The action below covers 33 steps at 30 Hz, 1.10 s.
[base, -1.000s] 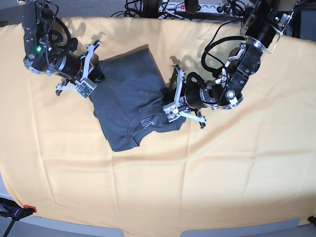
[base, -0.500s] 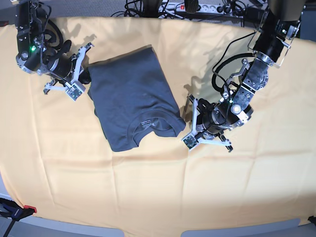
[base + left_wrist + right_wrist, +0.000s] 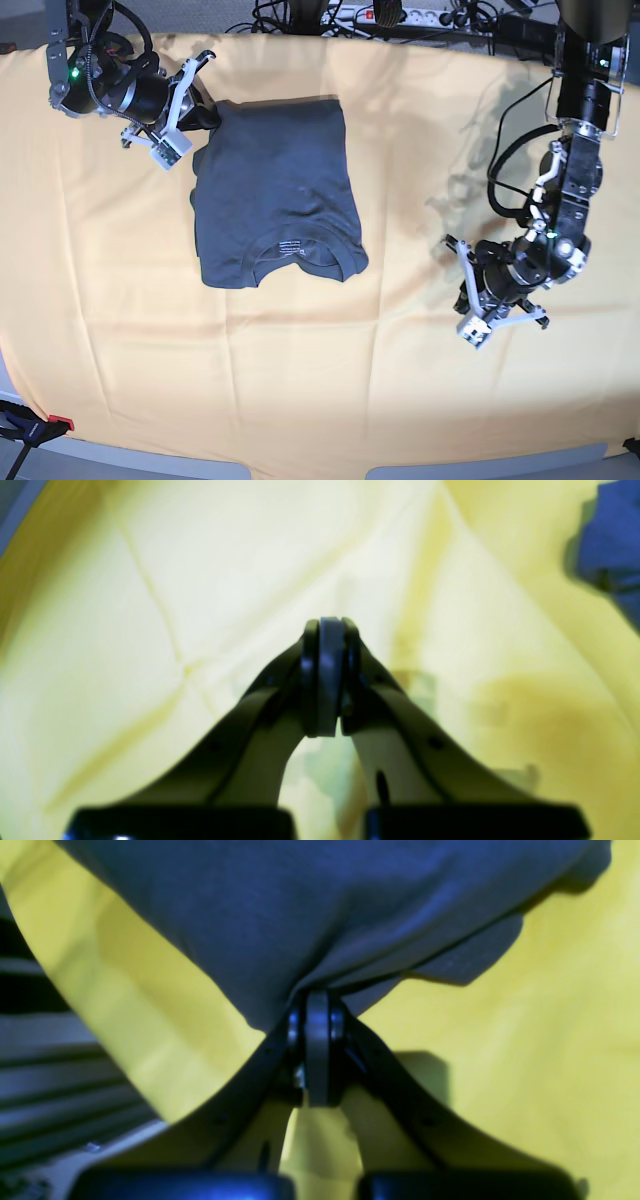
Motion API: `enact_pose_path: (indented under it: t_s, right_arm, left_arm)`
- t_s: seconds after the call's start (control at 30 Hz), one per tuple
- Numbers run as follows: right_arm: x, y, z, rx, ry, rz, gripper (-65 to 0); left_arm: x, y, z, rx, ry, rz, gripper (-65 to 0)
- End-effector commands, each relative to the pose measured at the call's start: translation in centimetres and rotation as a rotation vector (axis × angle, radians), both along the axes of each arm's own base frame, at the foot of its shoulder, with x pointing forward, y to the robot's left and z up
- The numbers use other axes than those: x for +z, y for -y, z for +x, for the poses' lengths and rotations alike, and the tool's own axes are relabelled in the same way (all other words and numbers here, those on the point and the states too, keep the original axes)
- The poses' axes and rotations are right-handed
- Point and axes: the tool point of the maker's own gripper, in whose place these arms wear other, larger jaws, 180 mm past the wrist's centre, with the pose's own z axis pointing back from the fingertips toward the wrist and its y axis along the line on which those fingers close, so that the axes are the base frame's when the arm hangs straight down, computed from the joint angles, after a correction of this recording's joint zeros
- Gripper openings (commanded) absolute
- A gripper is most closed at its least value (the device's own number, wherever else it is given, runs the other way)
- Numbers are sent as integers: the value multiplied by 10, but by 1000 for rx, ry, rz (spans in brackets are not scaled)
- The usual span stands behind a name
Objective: Fold the T-shirt properly
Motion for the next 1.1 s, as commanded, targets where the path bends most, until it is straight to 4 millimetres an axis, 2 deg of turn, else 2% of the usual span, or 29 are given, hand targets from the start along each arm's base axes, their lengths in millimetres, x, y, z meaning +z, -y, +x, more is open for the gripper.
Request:
enact_pose_path:
  t_s: [0.0, 0.1, 0.3, 0.5, 0.6, 0.7, 0.83, 0.93, 1.0, 1.07]
  right_arm:
    - [8, -3, 0, 11, 20, 23, -650]
    - [9, -3, -6, 11, 9, 15, -650]
    - [25, -10, -16, 45, 44, -17, -650]
    - [37, 13, 6, -46, 150, -159, -650]
    - [47, 25, 21, -133, 194, -143, -650]
    - [66, 30, 30, -161, 246, -62, -650]
    - [104, 41, 34, -161, 315, 91, -650]
    - [133, 59, 31, -208, 323, 195, -650]
    - [146, 69, 23, -217, 301, 236, -650]
    - [142, 89, 14, -242, 264, 166, -650]
  left_arm:
    - [23, 1, 8, -16, 55, -34, -650]
    - [29, -1, 6, -15, 39, -85, -650]
    - [31, 7, 0, -69, 16, -129, -650]
    - [26, 12, -8, -83, -40, -163, -650]
    - [22, 27, -24, -161, -117, -217, -650]
    - [25, 45, -46, -272, -208, -307, -650]
    - [45, 59, -75, -396, -281, -492, -650]
    - [60, 54, -94, -447, -297, -626, -650]
    - [69, 43, -99, -427, -273, -700, -650]
    - [70, 25, -101, -355, -253, -719, -650]
